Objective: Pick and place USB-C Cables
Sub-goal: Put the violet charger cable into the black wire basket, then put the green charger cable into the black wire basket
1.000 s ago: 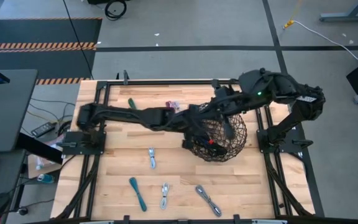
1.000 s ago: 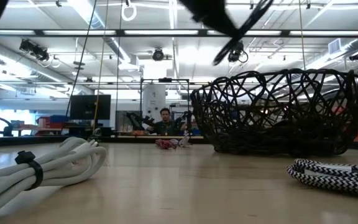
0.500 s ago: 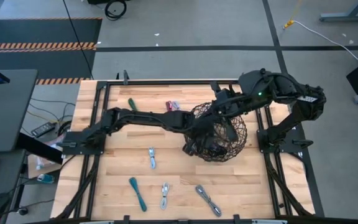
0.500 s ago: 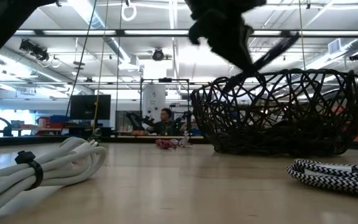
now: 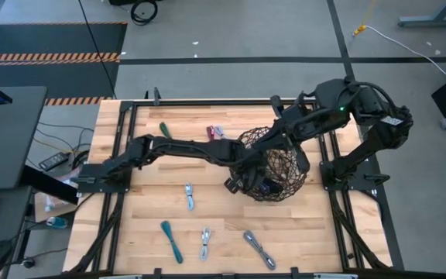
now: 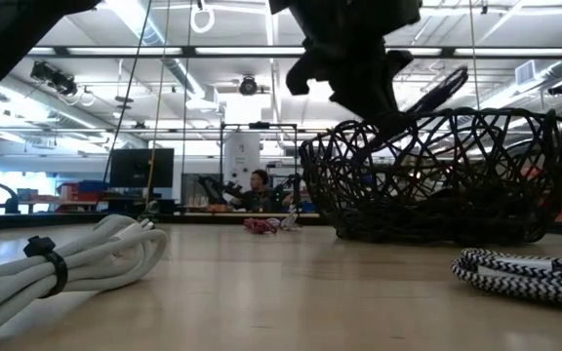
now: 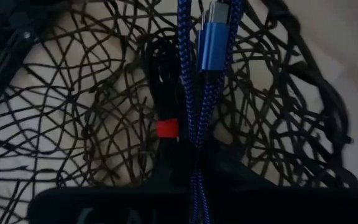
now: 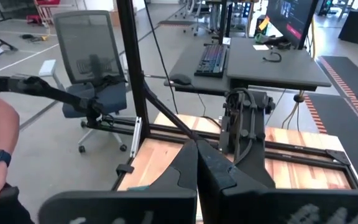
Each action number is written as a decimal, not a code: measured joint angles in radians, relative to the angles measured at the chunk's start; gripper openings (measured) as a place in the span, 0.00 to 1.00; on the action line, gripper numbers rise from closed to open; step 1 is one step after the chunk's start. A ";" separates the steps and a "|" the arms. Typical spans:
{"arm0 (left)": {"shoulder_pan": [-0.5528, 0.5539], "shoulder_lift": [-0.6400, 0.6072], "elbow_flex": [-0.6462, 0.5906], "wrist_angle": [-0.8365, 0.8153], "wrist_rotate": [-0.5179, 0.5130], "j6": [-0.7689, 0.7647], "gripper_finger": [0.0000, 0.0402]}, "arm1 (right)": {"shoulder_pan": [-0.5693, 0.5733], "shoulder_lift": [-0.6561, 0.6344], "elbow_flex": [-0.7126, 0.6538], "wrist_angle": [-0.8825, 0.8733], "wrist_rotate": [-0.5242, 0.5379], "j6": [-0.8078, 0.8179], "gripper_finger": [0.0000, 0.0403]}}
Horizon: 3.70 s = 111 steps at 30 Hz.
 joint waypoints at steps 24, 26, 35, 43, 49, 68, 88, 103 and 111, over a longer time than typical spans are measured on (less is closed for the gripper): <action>-0.001 -0.011 -0.002 0.029 -0.241 -0.287 0.39 | -0.001 -0.005 0.000 -0.001 0.000 0.001 0.00; 0.000 -0.031 0.007 -0.005 -0.255 -0.356 0.39 | -0.004 -0.015 0.000 -0.002 0.001 -0.001 0.00; 0.027 -0.186 0.042 -0.264 -0.259 -0.661 0.31 | -0.010 -0.103 0.000 -0.023 0.029 -0.017 0.01; 0.026 -0.382 0.042 -0.480 -0.363 -0.825 0.30 | 0.006 -0.129 0.000 -0.159 0.027 0.057 0.01; -0.030 -0.550 0.041 -0.549 -0.523 -0.962 0.30 | 0.028 -0.087 -0.018 -0.347 0.030 0.231 0.00; -0.180 -0.737 0.040 -0.756 -0.784 -1.165 0.30 | 0.246 -0.047 -0.632 0.098 -0.031 0.883 0.00; -0.171 -0.735 0.039 -0.755 -0.782 -1.181 0.30 | 0.352 -0.047 -1.100 0.698 -0.056 1.344 0.06; -0.169 -0.735 0.039 -0.723 -0.782 -1.200 0.30 | 0.457 -0.048 -1.132 0.619 -0.068 1.495 0.31; -0.168 -0.735 0.039 -0.721 -0.782 -1.199 0.30 | 0.503 -0.048 -1.132 0.666 -0.032 1.517 0.34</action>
